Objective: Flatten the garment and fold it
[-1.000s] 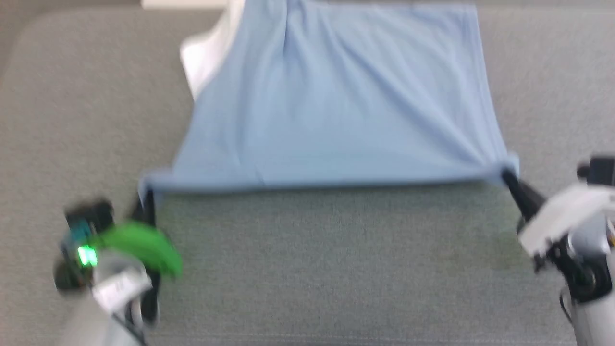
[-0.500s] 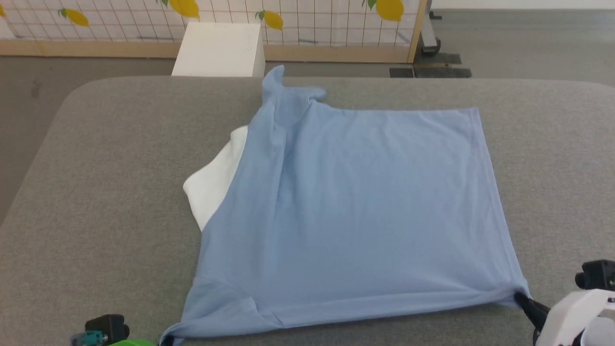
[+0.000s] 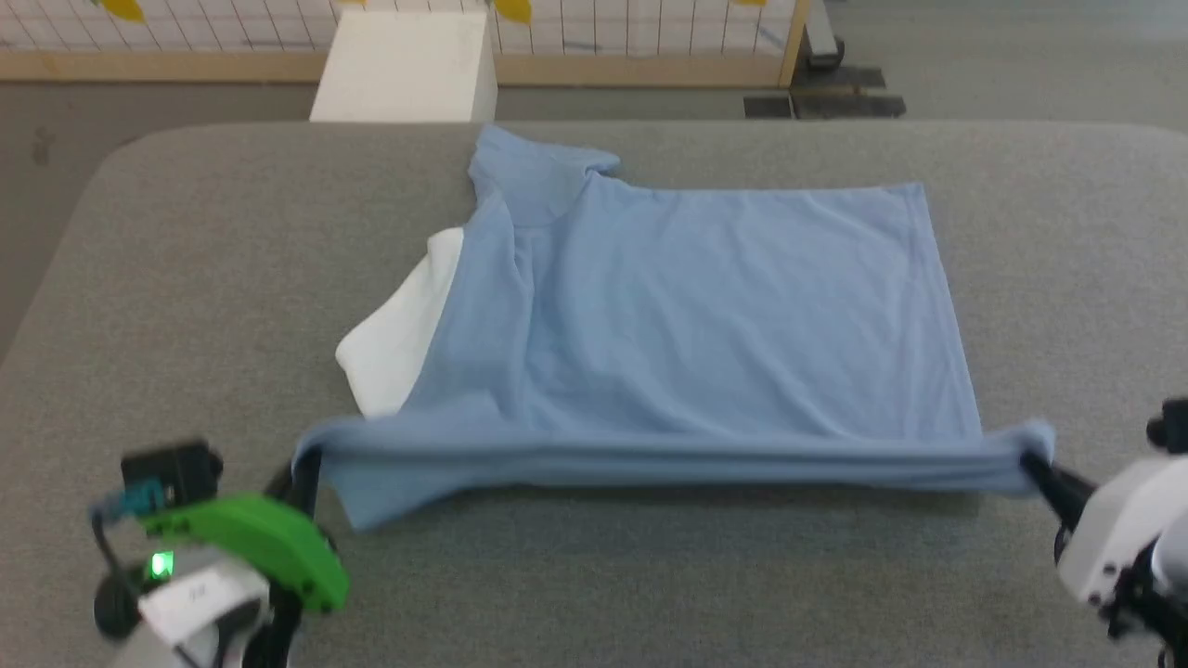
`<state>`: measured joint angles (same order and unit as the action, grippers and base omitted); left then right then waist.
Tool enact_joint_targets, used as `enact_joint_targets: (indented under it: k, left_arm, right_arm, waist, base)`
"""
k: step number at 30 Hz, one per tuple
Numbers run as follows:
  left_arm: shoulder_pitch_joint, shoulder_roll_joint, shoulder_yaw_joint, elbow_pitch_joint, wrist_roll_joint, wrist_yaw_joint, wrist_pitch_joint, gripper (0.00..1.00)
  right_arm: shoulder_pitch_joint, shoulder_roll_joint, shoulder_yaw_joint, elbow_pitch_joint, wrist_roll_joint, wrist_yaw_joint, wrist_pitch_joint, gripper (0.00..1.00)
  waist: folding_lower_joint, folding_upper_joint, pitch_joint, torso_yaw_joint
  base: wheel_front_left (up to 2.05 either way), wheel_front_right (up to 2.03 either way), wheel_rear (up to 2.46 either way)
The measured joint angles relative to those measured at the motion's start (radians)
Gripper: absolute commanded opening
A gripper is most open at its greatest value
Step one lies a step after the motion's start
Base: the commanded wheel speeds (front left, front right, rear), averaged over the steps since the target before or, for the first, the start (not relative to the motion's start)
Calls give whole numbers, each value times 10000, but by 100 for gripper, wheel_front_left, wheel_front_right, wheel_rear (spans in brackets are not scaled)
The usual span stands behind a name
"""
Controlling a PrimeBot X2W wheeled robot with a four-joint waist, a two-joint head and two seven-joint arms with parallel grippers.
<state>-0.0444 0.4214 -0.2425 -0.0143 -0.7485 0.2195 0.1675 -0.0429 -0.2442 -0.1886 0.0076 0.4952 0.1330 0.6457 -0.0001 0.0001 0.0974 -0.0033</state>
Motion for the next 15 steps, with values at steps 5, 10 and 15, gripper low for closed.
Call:
enact_joint_targets:
  k: [5,10,15]
  left_arm:
    - [-1958,190,-311,510,422,-330,378,0]
    - [-3852,230,-621,1476,719,-660,796,0]
    - [-5178,192,-959,2522,938,-928,1223,0]
  right_arm:
    - [-1451,-222,127,203,-307,-2,556,0]
    - [-2916,-360,535,771,-683,-2,1396,0]
    - [-4021,-550,1055,1321,-1081,-2,2240,0]
  waist:
    - [0,0,619,-75]
    - [1,-1,1426,-157]
    - [1,-1,2227,-220]
  base:
    - [0,0,0]
    - [0,0,0]
    - [0,0,0]
